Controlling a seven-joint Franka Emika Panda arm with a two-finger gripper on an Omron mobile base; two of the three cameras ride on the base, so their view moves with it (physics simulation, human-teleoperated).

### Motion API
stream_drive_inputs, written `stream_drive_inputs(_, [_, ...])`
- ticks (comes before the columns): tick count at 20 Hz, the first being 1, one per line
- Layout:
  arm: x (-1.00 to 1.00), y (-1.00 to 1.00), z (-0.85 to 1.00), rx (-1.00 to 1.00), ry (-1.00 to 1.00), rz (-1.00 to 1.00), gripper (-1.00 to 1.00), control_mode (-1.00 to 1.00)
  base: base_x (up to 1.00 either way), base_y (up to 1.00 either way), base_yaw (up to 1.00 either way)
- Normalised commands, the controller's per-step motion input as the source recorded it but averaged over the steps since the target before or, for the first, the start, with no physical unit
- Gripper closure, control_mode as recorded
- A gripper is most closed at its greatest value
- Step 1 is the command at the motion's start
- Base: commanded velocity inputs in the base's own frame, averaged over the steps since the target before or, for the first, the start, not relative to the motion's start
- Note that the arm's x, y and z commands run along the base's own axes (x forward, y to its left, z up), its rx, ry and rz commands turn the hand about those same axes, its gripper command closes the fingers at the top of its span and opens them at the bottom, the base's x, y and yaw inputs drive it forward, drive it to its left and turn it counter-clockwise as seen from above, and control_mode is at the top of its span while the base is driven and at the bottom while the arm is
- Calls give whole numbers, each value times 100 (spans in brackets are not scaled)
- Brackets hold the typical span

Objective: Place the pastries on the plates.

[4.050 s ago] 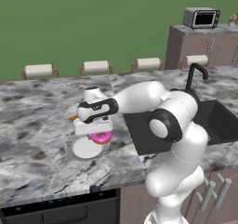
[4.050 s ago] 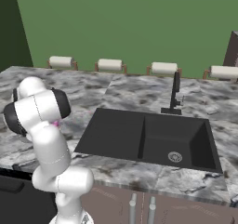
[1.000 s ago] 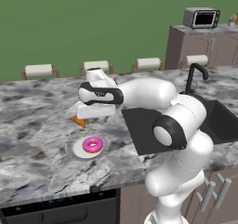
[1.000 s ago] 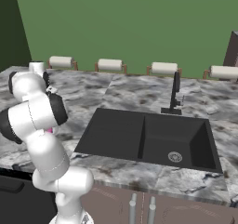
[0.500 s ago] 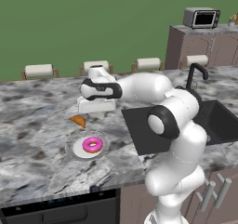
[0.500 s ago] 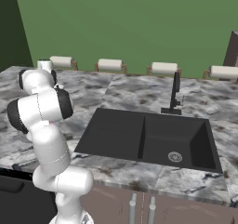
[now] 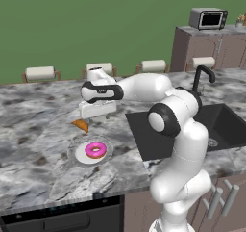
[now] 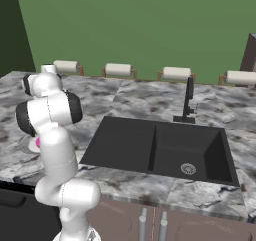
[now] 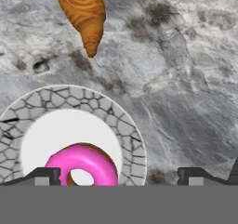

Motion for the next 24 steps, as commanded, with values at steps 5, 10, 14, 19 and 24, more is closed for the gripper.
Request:
stream_drive_inputs(5, [22,8,-3,0,0,19,-100,-100,0,0,0])
stream_drive_inputs(10, [18,8,-5,4,0,14,-100,-100,0,0,0])
stream_drive_inputs(14, [16,22,-7,7,-3,10,-100,-100,0,0,0])
stream_drive_inputs(19, [16,23,-2,6,-6,6,-100,-100,0,0,0])
stream_drive_inputs(24, [22,5,-16,1,-4,1,-100,-100,0,0,0])
